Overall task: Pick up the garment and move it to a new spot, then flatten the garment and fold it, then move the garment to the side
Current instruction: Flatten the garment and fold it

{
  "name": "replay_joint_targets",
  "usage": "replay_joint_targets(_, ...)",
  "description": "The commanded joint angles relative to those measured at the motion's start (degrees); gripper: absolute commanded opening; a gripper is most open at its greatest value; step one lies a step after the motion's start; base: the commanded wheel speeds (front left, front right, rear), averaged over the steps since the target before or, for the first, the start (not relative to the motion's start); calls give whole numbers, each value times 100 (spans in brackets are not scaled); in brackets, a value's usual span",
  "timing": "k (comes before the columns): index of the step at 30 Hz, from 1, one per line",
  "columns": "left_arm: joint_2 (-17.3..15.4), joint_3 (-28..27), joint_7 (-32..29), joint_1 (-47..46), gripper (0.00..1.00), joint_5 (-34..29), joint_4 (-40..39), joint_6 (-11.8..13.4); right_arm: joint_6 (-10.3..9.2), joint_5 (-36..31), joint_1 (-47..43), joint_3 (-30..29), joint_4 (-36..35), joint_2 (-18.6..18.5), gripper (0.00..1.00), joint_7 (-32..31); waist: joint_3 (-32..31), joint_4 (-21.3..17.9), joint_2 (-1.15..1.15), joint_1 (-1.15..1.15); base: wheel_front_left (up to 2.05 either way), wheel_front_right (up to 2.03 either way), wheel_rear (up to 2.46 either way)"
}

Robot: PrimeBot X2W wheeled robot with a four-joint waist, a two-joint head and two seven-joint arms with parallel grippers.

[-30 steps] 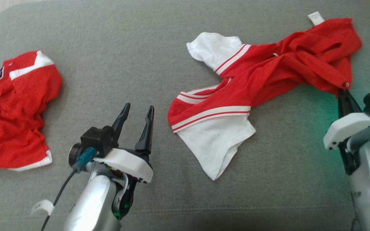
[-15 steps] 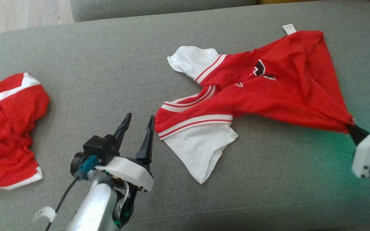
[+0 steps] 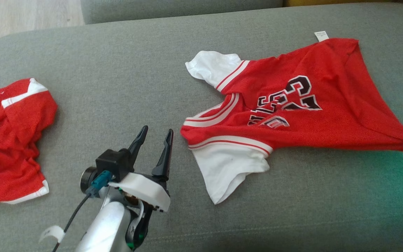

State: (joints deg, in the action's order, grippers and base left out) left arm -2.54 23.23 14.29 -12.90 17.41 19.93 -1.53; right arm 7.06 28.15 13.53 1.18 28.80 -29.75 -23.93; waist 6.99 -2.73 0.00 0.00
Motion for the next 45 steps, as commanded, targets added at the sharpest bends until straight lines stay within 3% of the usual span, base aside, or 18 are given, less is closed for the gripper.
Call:
replay_joint_targets(1, -34, -158, 71, -120, 100, 38, -153, 4, 43, -307, 149, -230, 8, -122, 100, 134, 13, 10, 0, 0, 0, 0, 0)
replay_joint_targets(9, -33, -183, 71, -166, 100, -25, -160, 10, 43, -1725, 524, -1437, 364, 393, 100, 531, 94, 12, 0, 0, 0, 0, 0)
replay_joint_targets(14, -33, -214, 71, -215, 100, -39, -153, 1, 43, -2272, 610, -1816, -16, 871, 100, 850, 159, -24, 0, 0, 0, 0, 0)
replay_joint_targets(20, -33, -167, 71, -221, 100, 64, -172, 22, 43, -2122, 392, -1705, -917, 1535, 100, 1468, 158, -67, 0, 0, 0, 0, 0)
replay_joint_targets(30, -33, -47, 71, -114, 100, 342, -226, 78, 43, -1474, -455, -1062, -2030, 2321, 100, 2434, 23, -118, 0, 0, 0, 0, 0)
replay_joint_targets(39, -33, 197, 71, -59, 100, 632, -25, 46, 43, -1399, -645, -879, -1970, 2479, 100, 2820, 120, -321, 0, 0, 0, 0, 0)
replay_joint_targets(45, -33, 563, -50, -232, 100, 840, 668, -44, 43, -1423, -508, -849, -1877, 2493, 100, 2879, 162, -513, 0, 0, 0, 0, 0)
